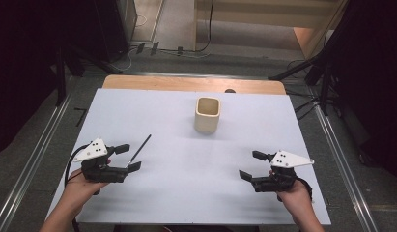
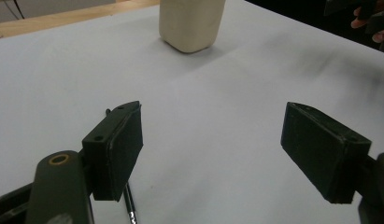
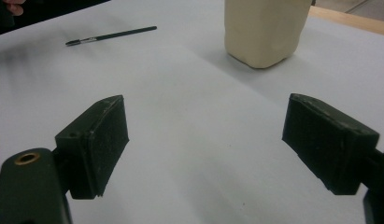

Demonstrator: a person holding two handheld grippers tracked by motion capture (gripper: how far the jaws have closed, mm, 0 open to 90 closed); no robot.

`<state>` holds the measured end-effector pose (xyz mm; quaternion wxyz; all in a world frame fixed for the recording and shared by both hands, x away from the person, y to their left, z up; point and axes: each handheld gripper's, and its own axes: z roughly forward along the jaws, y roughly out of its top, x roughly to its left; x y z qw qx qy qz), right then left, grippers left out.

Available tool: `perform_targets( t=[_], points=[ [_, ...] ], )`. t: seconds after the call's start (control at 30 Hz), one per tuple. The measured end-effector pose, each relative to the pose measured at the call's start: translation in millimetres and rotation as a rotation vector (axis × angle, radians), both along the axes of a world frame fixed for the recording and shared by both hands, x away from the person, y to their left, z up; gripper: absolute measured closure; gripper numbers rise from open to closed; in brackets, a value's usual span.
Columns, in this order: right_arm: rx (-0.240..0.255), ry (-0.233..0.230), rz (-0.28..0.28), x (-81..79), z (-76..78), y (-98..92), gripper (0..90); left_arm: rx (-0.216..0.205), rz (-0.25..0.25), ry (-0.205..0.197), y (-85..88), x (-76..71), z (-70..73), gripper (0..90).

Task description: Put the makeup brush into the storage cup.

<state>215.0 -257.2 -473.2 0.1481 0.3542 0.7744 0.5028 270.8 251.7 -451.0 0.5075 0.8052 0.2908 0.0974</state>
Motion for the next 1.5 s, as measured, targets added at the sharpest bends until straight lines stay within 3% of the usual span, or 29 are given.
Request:
perform_targets(
  t=[0.3,0.43,0.77,1.27,1.5],
  points=[
    [0.002,0.006,0.001,1.1,-0.9,0.6,15.3,-0.009,0.038,-0.013,1.6,2.1,0.8,21.3],
    [0.003,0.012,0.001,0.8,-1.1,0.8,15.3,-0.022,0.08,-0.027,4.2,4.4,2.1,21.3],
    [-0.002,0.007,-0.008,-1.0,-1.8,-1.4,15.3,-0.038,0.118,-0.006,4.0,9.5,3.1,21.3],
    [-0.024,0.013,-0.018,-5.6,-2.6,-3.9,15.3,-0.035,0.2,-0.036,0.8,16.9,1.8,21.3],
    [-0.028,0.014,-0.017,-6.5,-2.6,-3.4,15.3,-0.022,0.221,-0.031,1.0,20.2,-1.0,21.3]
  ],
)
